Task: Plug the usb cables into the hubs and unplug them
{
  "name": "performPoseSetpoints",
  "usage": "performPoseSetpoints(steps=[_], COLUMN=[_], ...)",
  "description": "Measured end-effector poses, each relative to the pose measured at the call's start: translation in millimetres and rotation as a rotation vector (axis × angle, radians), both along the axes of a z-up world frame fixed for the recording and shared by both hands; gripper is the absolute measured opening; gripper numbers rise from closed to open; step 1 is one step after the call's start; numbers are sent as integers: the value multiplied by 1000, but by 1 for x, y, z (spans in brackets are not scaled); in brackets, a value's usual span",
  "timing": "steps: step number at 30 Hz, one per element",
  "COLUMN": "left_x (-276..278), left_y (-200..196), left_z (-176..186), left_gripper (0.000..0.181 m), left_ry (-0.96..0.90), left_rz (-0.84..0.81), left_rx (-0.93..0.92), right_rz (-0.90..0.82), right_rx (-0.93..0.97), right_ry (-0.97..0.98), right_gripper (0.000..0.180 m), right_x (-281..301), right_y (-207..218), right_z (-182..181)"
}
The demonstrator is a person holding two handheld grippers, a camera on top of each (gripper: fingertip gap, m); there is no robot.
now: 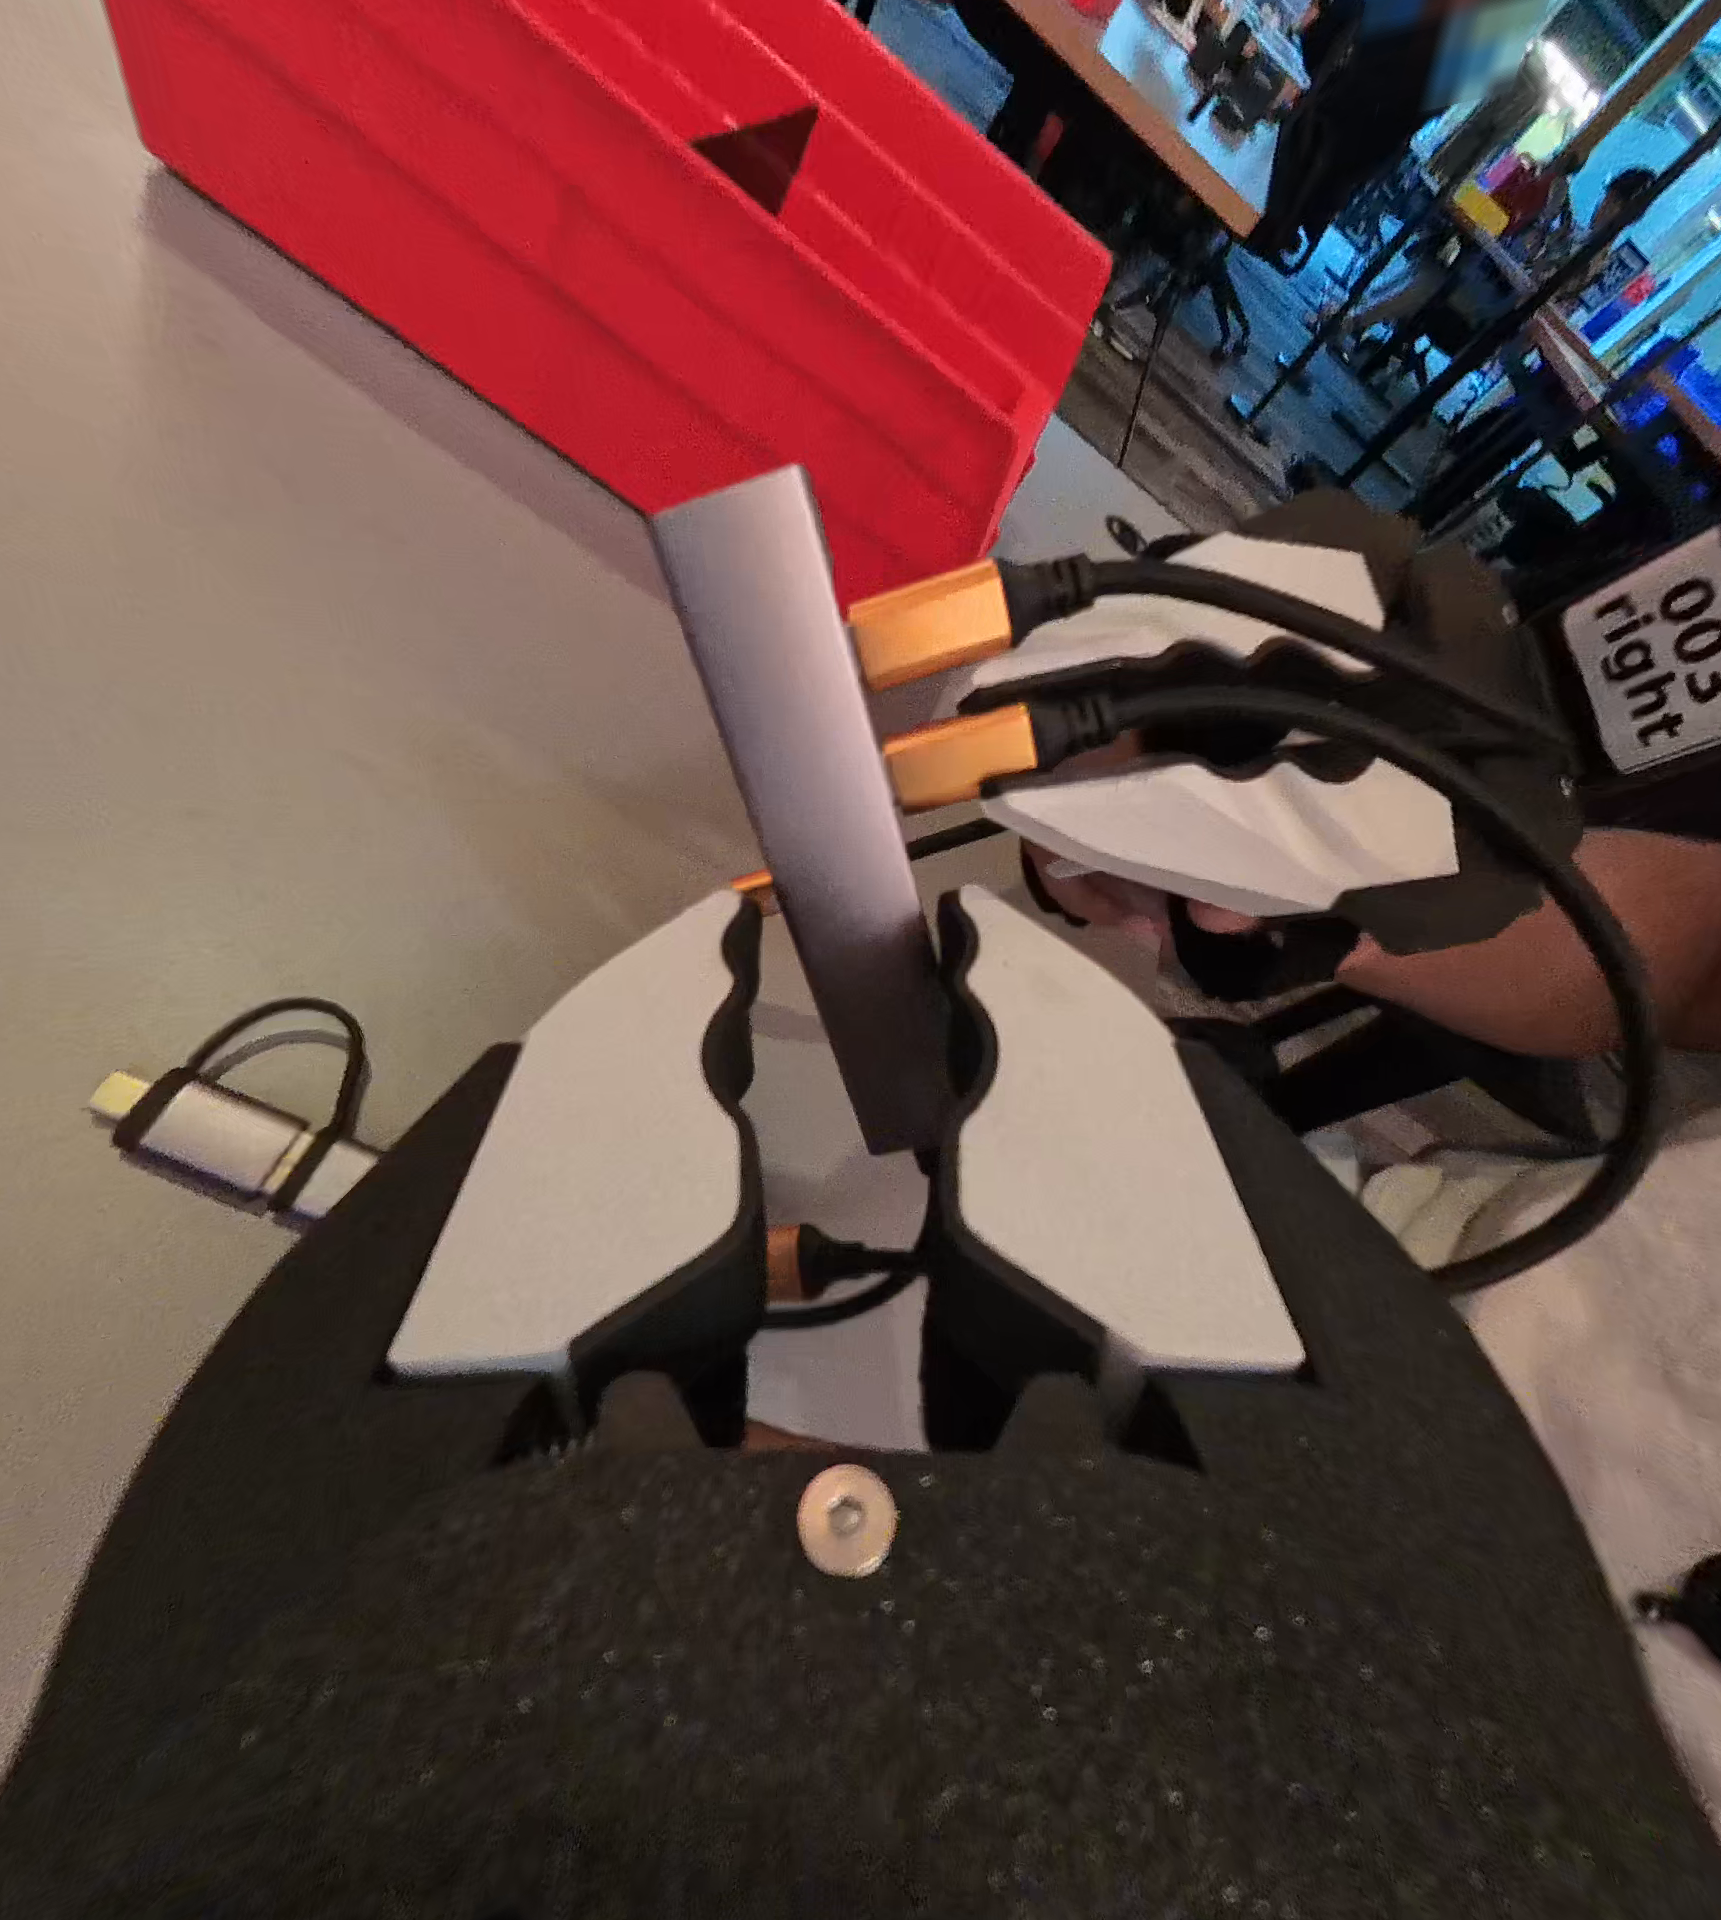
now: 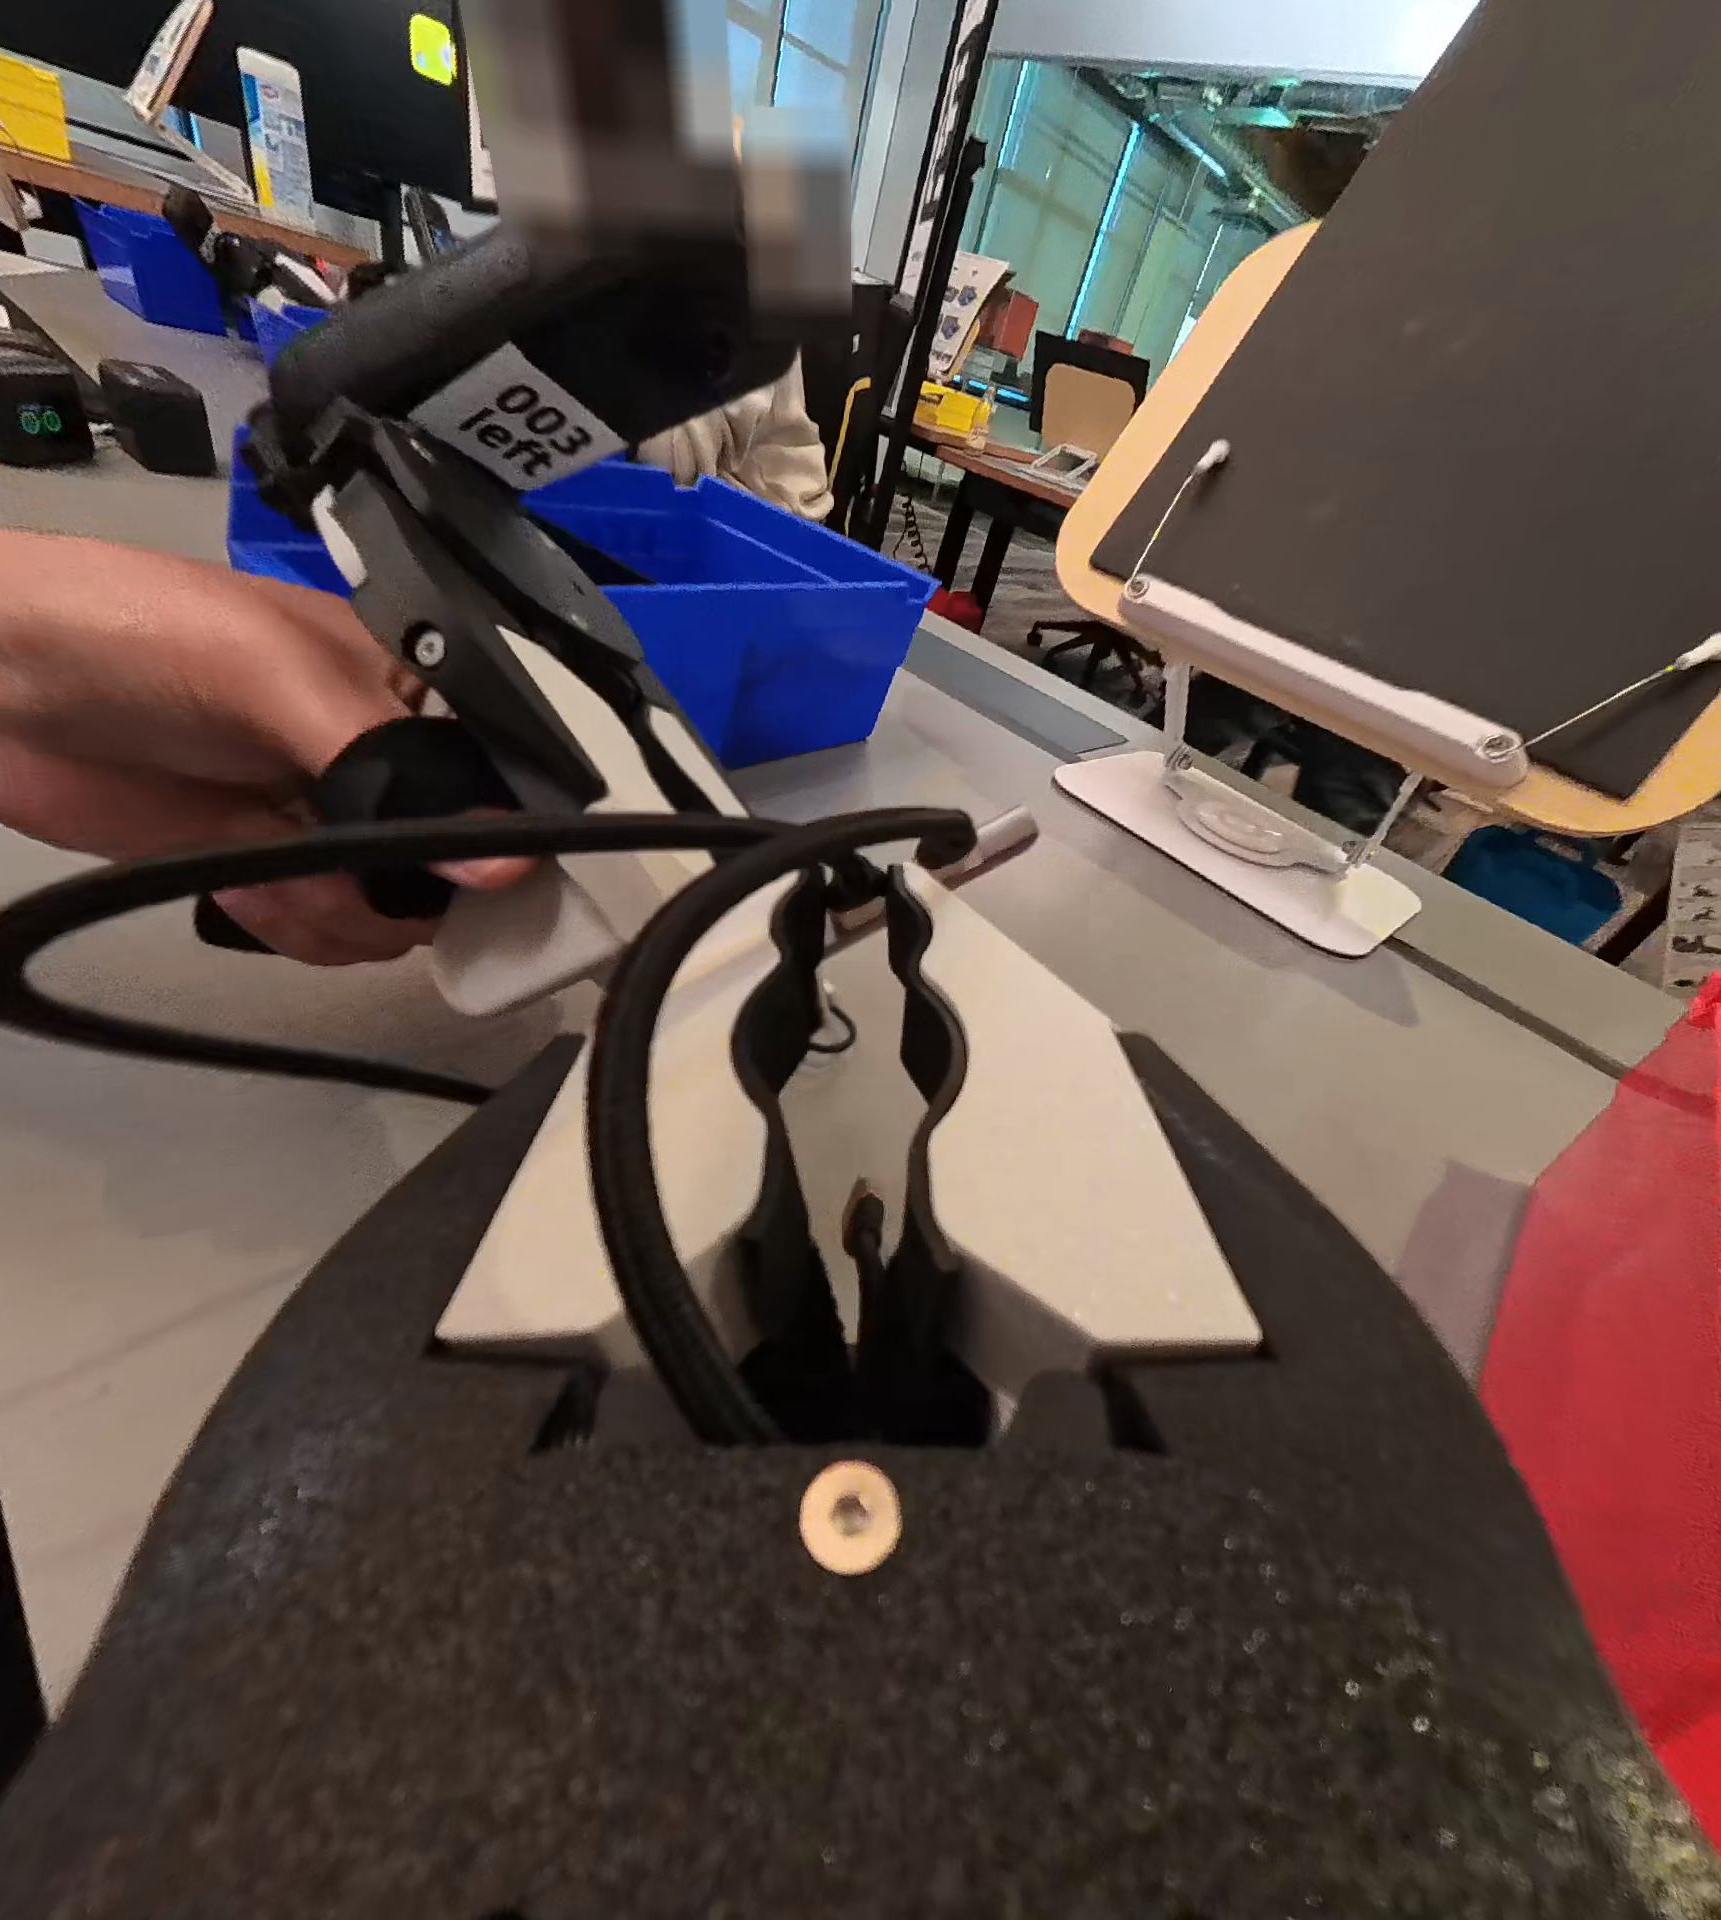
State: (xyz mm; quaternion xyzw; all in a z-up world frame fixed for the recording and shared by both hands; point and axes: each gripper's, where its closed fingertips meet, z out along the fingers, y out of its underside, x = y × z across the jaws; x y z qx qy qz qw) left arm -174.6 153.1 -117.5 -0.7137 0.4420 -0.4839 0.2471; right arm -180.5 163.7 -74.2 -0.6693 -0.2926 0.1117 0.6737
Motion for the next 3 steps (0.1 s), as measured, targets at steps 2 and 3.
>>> performPoseSetpoints(steps=[2, 3], left_x=[-1, -3], left_y=[2, 4], left_z=[-5, -8], left_gripper=[27, 27], left_ry=[19, 45], left_rz=[8, 20], left_rx=[10, 18], right_rz=[4, 12], right_rx=[-14, -26], right_ry=[-16, -40], right_gripper=[10, 10], right_x=[1, 2], right_y=[1, 1], right_z=[-6, -11])
